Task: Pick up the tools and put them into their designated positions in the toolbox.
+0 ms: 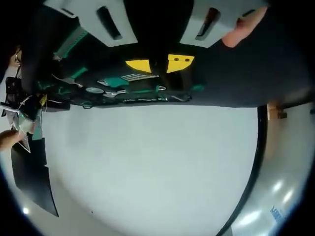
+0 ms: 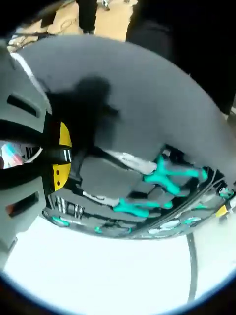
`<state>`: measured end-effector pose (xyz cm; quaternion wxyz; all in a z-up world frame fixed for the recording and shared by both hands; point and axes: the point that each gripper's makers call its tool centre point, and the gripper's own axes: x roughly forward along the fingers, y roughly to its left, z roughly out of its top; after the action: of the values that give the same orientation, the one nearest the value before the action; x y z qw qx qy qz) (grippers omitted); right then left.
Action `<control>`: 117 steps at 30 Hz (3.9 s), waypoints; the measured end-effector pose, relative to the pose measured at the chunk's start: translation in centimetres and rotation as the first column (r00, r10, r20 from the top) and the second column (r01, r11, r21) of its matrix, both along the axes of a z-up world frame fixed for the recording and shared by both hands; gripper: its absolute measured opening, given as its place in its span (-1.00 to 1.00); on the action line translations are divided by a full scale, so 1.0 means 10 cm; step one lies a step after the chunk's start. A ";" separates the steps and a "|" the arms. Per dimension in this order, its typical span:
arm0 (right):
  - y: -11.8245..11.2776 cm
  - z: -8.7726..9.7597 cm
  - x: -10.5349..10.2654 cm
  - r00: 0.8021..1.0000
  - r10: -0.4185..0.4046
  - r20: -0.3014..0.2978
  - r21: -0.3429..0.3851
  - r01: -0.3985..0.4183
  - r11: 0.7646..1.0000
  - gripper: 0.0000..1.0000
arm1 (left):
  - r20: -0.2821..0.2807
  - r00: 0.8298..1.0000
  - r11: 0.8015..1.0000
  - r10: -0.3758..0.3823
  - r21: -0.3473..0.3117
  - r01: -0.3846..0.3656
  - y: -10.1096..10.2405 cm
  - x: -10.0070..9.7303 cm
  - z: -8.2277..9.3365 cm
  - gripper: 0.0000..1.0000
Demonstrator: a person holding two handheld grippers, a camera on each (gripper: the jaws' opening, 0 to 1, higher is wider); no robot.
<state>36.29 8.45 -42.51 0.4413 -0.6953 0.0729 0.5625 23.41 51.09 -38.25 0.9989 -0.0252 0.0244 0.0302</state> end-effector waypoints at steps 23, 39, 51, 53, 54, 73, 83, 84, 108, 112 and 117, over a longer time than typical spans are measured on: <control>-0.08 -0.05 -0.03 0.914 -0.111 -0.390 -0.267 0.003 0.964 -1.00 | 0.003 1.000 1.000 -0.006 0.003 0.006 0.09 0.04 0.00 -0.77; -0.34 0.05 0.09 0.955 -0.174 -0.239 -0.349 0.083 0.933 -0.85 | 0.004 1.000 1.000 -0.008 0.003 0.008 0.05 0.03 -0.02 -0.77; -0.32 -0.08 0.29 0.958 -0.272 -0.087 -0.363 0.224 0.905 -0.85 | 0.001 1.000 1.000 -0.011 0.006 0.011 0.05 0.04 -0.03 -0.77; -0.30 -0.06 0.27 0.949 -0.296 -0.109 -0.342 0.244 0.907 -0.84 | 0.003 1.000 1.000 -0.011 0.004 0.011 0.05 0.04 -0.02 -0.77; -0.29 -0.04 0.25 0.938 -0.327 -0.119 -0.332 0.273 0.903 -0.84 | 0.003 1.000 1.000 -0.011 0.004 0.011 0.05 0.04 -0.02 -0.77; 0.07 0.06 0.09 0.815 -0.512 -0.273 -0.074 0.513 0.855 -0.82 | -0.001 1.000 1.000 -0.012 0.009 0.012 0.04 0.04 -0.03 -0.77; 0.15 0.03 0.22 0.882 -0.417 -0.218 0.011 0.429 0.903 -0.99 | -0.002 1.000 1.000 -0.011 0.011 0.011 0.03 0.04 -0.03 -0.77; 0.15 0.05 0.22 0.874 -0.429 -0.229 0.018 0.445 0.896 -0.99 | -0.002 1.000 1.000 -0.011 0.011 0.011 0.03 0.04 -0.03 -0.77; 0.99 1.12 0.41 0.794 -0.329 -0.511 0.171 0.469 0.866 -1.00 | -0.001 1.000 1.000 -0.007 0.015 0.007 -0.13 -0.07 0.01 -0.77; 1.53 1.33 0.59 0.793 -0.322 -0.517 0.192 0.474 0.859 -1.00 | -0.001 1.000 1.000 -0.007 0.016 0.007 -0.16 -0.09 0.02 -0.77; 2.24 1.45 0.57 0.796 -0.300 -0.525 0.201 0.458 0.866 -1.00 | 0.003 1.000 1.000 -0.007 0.011 0.007 -0.19 -0.11 0.03 -0.77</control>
<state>42.02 30.89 -28.05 0.6204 -0.4250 0.2271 0.6188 22.29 49.17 -37.96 0.9992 -0.0198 0.0226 0.0269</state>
